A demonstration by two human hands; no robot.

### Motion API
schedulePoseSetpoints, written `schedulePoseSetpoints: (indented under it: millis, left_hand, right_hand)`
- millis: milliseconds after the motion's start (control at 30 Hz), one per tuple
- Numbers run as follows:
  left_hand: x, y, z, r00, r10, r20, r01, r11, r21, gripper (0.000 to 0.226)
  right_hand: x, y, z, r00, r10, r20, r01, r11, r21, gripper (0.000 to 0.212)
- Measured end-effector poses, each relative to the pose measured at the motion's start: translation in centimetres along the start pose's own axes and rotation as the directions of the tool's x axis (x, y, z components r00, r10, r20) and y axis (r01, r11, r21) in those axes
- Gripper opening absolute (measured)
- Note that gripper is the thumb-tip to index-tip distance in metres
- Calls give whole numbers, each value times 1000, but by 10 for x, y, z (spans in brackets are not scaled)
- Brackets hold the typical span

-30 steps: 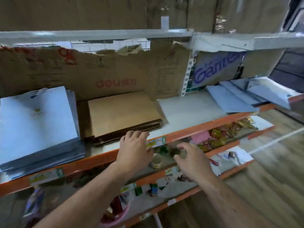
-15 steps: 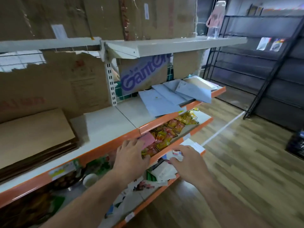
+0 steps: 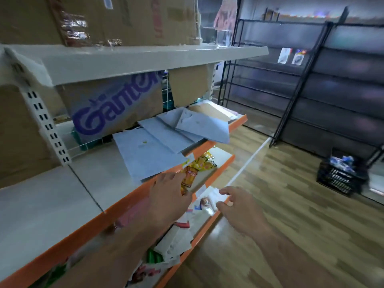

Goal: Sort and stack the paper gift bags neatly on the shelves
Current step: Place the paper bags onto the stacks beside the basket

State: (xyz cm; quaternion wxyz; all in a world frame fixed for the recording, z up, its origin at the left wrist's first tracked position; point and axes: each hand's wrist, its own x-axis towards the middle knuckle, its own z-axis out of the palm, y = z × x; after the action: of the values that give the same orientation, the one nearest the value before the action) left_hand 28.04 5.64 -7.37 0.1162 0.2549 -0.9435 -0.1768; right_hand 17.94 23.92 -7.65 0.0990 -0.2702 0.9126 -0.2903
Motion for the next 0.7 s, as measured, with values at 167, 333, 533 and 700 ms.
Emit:
schedulePoseSetpoints:
  millis: [167, 333, 533, 700]
  left_hand:
    - [91, 9, 4, 999, 42, -33, -42, 999, -16, 48]
    - [155, 12, 8, 1000, -15, 0, 15, 1000, -17, 47]
    - [213, 18, 27, 989, -148, 5, 148, 988, -45, 51]
    - [260, 30, 50, 946, -324, 3, 322, 942, -92, 61]
  right_hand:
    - [95, -2, -21, 1000, -25, -15, 24, 999, -22, 35]
    - [166, 3, -29, 999, -20, 25, 20, 1000, -17, 38]
    - [255, 21, -39, 998, -60, 36, 60, 998, 0, 36]
    - [343, 40, -46, 985, -142, 101, 143, 990, -1, 48]
